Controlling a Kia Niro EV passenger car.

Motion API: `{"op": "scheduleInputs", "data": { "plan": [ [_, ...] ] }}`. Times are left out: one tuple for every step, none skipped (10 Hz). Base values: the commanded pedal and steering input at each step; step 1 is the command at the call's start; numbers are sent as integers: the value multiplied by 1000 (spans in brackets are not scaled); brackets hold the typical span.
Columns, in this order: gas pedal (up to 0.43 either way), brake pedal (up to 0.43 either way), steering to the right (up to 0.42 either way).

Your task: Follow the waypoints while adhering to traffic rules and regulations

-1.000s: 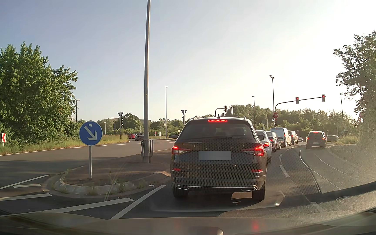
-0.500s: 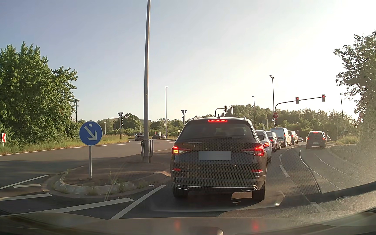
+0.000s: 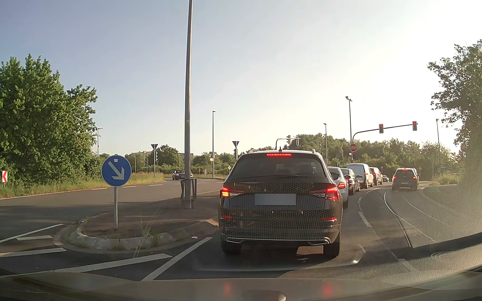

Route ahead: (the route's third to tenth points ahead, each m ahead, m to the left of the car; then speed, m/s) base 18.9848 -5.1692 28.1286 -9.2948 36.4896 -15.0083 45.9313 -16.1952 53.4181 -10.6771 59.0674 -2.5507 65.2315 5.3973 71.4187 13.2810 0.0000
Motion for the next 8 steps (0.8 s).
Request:
{"op": "scheduleInputs", "data": {
  "plan": [
    [0,439,52],
    [0,439,52],
    [0,439,52],
    [0,439,52],
    [0,439,52],
    [0,439,52],
    [0,439,52],
    [0,439,52]
  ]
}}
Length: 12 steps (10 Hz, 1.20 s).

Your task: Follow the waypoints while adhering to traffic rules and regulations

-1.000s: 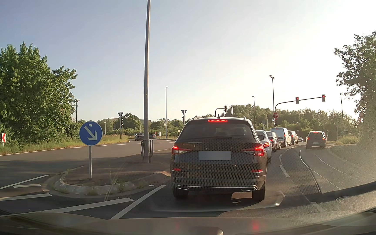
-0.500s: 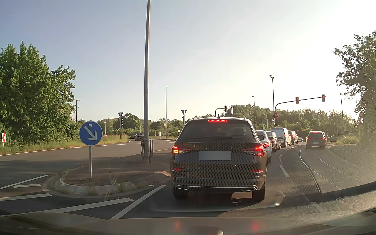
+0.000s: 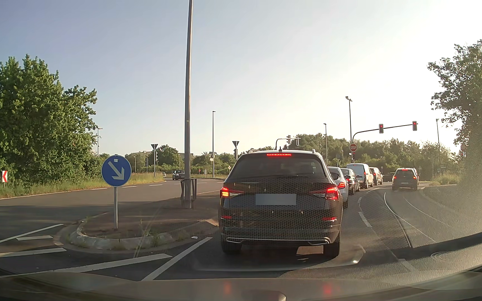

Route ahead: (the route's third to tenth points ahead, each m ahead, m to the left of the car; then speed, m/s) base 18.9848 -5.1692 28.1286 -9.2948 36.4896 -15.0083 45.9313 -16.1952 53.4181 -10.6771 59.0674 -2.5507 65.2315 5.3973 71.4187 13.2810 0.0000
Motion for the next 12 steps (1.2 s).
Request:
{"op": "scheduleInputs", "data": {
  "plan": [
    [0,439,52],
    [0,439,52],
    [0,439,52],
    [0,439,52],
    [0,439,52],
    [0,439,52],
    [0,439,52],
    [0,445,52],
    [0,439,52],
    [0,439,52],
    [0,439,52],
    [0,439,52]
  ]
}}
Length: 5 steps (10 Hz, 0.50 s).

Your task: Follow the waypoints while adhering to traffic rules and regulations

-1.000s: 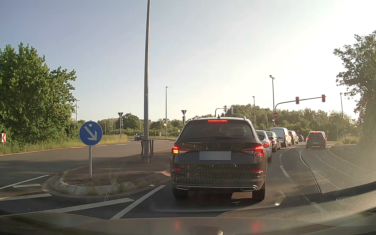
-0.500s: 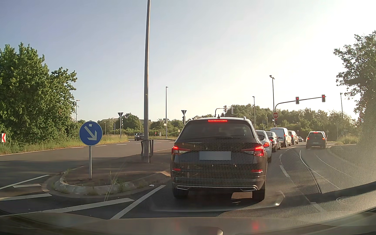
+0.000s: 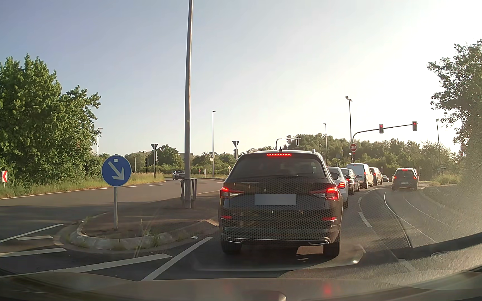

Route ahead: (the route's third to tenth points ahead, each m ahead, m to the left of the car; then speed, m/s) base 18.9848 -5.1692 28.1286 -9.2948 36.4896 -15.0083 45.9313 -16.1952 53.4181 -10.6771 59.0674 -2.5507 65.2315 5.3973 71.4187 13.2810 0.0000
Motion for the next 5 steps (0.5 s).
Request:
{"op": "scheduleInputs", "data": {
  "plan": [
    [0,439,52],
    [0,439,52],
    [0,439,52],
    [0,439,52],
    [0,445,52]
  ]
}}
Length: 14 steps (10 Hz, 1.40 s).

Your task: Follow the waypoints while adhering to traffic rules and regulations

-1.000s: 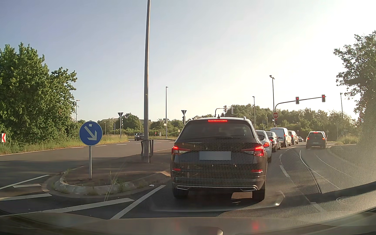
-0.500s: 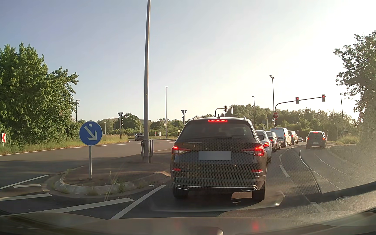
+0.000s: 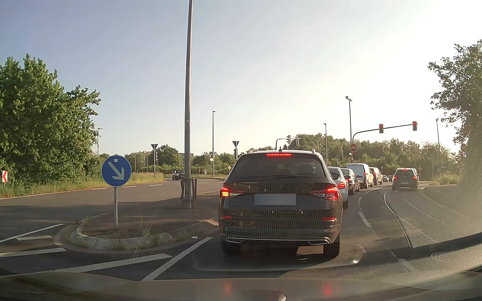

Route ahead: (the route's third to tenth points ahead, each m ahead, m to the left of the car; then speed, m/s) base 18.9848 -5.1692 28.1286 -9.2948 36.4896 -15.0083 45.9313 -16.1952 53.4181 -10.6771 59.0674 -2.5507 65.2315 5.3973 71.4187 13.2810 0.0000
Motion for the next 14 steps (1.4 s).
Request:
{"op": "scheduleInputs", "data": {
  "plan": [
    [0,445,52],
    [0,439,52],
    [0,439,52],
    [0,445,52],
    [0,439,52],
    [0,439,52],
    [0,439,52],
    [0,439,52],
    [0,439,52],
    [0,439,52],
    [0,439,52],
    [0,439,52],
    [0,439,52],
    [0,439,52]
  ]
}}
